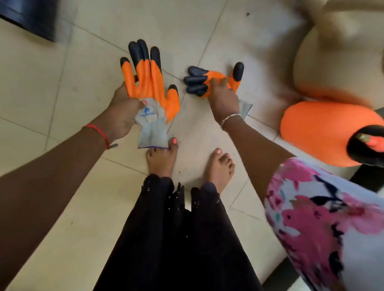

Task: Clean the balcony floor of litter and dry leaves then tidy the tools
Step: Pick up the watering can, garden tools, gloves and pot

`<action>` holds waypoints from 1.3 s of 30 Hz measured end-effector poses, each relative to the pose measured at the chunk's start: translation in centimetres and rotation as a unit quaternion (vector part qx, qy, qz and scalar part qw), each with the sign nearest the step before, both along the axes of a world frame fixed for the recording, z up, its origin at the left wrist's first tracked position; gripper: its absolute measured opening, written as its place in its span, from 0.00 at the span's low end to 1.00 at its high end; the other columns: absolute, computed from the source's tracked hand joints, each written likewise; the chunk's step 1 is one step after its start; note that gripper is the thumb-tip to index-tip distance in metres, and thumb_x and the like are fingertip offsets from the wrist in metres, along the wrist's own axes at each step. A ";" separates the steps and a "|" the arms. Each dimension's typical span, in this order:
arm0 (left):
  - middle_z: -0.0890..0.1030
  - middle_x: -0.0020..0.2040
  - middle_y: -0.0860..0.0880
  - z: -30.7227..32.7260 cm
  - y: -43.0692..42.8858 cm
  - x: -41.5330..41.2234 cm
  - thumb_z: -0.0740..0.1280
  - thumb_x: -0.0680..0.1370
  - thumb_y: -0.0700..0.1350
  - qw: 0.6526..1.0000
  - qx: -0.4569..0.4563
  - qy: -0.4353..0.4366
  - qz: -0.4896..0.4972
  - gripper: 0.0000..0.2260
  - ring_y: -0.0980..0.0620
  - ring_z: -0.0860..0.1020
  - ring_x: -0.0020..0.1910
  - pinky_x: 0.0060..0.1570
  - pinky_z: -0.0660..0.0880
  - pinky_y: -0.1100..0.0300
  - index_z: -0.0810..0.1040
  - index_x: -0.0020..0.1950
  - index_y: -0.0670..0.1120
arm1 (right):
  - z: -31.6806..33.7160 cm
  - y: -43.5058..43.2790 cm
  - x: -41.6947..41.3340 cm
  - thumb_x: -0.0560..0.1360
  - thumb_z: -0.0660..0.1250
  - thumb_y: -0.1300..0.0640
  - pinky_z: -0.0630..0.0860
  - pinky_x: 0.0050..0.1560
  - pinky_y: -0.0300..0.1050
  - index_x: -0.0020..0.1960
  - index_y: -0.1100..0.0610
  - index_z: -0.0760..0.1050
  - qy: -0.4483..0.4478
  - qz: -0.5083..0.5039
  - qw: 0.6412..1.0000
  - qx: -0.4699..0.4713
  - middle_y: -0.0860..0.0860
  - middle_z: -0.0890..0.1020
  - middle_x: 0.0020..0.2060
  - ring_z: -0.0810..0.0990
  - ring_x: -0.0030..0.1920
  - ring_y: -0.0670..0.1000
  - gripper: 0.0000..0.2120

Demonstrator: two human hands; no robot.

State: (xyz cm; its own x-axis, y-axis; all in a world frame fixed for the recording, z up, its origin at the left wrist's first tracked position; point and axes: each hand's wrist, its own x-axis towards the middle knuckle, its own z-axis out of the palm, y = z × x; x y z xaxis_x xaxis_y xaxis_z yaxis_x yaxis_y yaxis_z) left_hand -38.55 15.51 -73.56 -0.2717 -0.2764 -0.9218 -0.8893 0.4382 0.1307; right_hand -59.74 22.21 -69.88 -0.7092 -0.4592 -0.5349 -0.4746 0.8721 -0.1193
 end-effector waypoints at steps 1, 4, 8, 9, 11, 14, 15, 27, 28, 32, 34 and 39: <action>0.83 0.42 0.46 -1.4 -1.0 -0.1 0.53 0.81 0.55 0.997 -0.021 0.054 0.050 0.18 0.44 0.81 0.39 0.37 0.76 0.54 0.80 0.49 0.48 | 1.1 -0.4 -0.9 0.78 0.51 0.63 0.71 0.43 0.49 0.60 0.62 0.68 -0.070 -0.092 0.991 -0.065 0.62 0.74 0.51 0.77 0.47 0.58 0.13; 0.82 0.39 0.43 -0.3 -2.5 -0.5 0.60 0.77 0.51 0.963 0.052 0.132 0.229 0.12 0.42 0.80 0.38 0.36 0.74 0.55 0.77 0.49 0.44 | 6.3 0.2 -2.9 0.72 0.59 0.60 0.65 0.30 0.37 0.41 0.55 0.66 -0.169 -0.378 0.856 -0.308 0.52 0.70 0.32 0.70 0.30 0.43 0.02; 0.77 0.34 0.44 1.4 -2.5 -0.8 0.60 0.77 0.42 0.961 -0.095 0.134 0.224 0.07 0.45 0.76 0.32 0.32 0.72 0.57 0.78 0.49 0.48 | 16.5 1.0 -4.5 0.66 0.55 0.70 0.73 0.42 0.42 0.45 0.60 0.74 -0.297 -0.530 0.655 -0.449 0.52 0.76 0.36 0.76 0.38 0.49 0.13; 0.77 0.35 0.44 2.0 -2.7 -0.9 0.60 0.77 0.42 0.966 -0.111 0.135 0.189 0.07 0.45 0.76 0.33 0.34 0.72 0.56 0.77 0.48 0.48 | 19.2 1.5 -5.0 0.66 0.53 0.74 0.73 0.42 0.44 0.46 0.64 0.74 -0.329 -0.548 0.612 -0.466 0.53 0.77 0.35 0.76 0.39 0.52 0.15; 0.78 0.37 0.45 1.5 -3.0 -0.6 0.59 0.79 0.43 0.960 -0.092 0.175 0.197 0.07 0.45 0.76 0.35 0.36 0.73 0.55 0.77 0.47 0.49 | 24.4 2.5 -5.2 0.65 0.51 0.76 0.74 0.40 0.42 0.41 0.63 0.71 -0.386 -0.560 0.546 -0.490 0.52 0.77 0.31 0.77 0.36 0.50 0.15; 0.81 0.39 0.44 -0.8 -2.9 0.6 0.68 0.75 0.45 0.944 -0.130 0.224 0.205 0.03 0.44 0.78 0.36 0.38 0.75 0.55 0.78 0.45 0.45 | 31.3 3.6 -4.8 0.59 0.58 0.73 0.77 0.43 0.44 0.34 0.59 0.73 -0.466 -0.550 0.454 -0.523 0.52 0.79 0.32 0.79 0.36 0.50 0.11; 0.82 0.39 0.43 0.0 -2.6 0.3 0.75 0.69 0.46 0.948 -0.081 0.226 0.210 0.10 0.44 0.79 0.35 0.37 0.77 0.56 0.79 0.45 0.43 | 32.9 4.0 -4.5 0.59 0.61 0.71 0.78 0.45 0.45 0.35 0.59 0.75 -0.482 -0.531 0.442 -0.538 0.53 0.81 0.34 0.80 0.38 0.51 0.10; 0.84 0.49 0.46 42.8 2.1 -23.2 0.78 0.61 0.53 0.739 0.540 0.165 0.367 0.26 0.49 0.83 0.48 0.41 0.80 0.53 0.81 0.56 0.45 | 39.1 11.3 -4.1 0.70 0.70 0.70 0.73 0.42 0.29 0.56 0.66 0.74 -0.133 -0.484 0.695 -0.515 0.47 0.78 0.40 0.76 0.37 0.35 0.15; 0.85 0.48 0.48 42.0 3.1 -23.6 0.80 0.59 0.46 0.769 0.515 0.169 0.339 0.29 0.51 0.83 0.46 0.41 0.81 0.55 0.78 0.58 0.46 | 38.8 12.3 -4.2 0.70 0.71 0.67 0.72 0.41 0.28 0.57 0.66 0.74 -0.107 -0.488 0.710 -0.496 0.48 0.77 0.42 0.75 0.37 0.34 0.16; 0.85 0.46 0.50 38.8 9.8 -25.8 0.69 0.70 0.35 0.838 0.436 0.186 0.271 0.19 0.54 0.83 0.45 0.45 0.80 0.58 0.74 0.61 0.43 | 36.8 19.2 -5.9 0.69 0.75 0.54 0.76 0.47 0.36 0.62 0.54 0.73 -0.129 -0.566 0.697 -0.420 0.55 0.77 0.56 0.78 0.51 0.47 0.24; 0.85 0.43 0.52 37.8 13.3 -27.2 0.64 0.74 0.34 0.855 0.421 0.176 0.246 0.14 0.56 0.83 0.42 0.43 0.80 0.61 0.74 0.59 0.42 | 36.1 23.3 -6.9 0.70 0.73 0.59 0.78 0.46 0.42 0.61 0.60 0.74 -0.206 -0.605 0.633 -0.438 0.54 0.82 0.52 0.82 0.48 0.49 0.21; 0.83 0.49 0.51 35.6 21.7 -31.4 0.61 0.79 0.37 0.884 0.428 0.149 0.113 0.11 0.55 0.81 0.46 0.46 0.79 0.62 0.73 0.60 0.44 | 35.0 32.6 -10.0 0.66 0.72 0.71 0.80 0.47 0.44 0.57 0.68 0.75 -0.167 -0.640 0.609 -0.439 0.58 0.83 0.46 0.81 0.44 0.53 0.19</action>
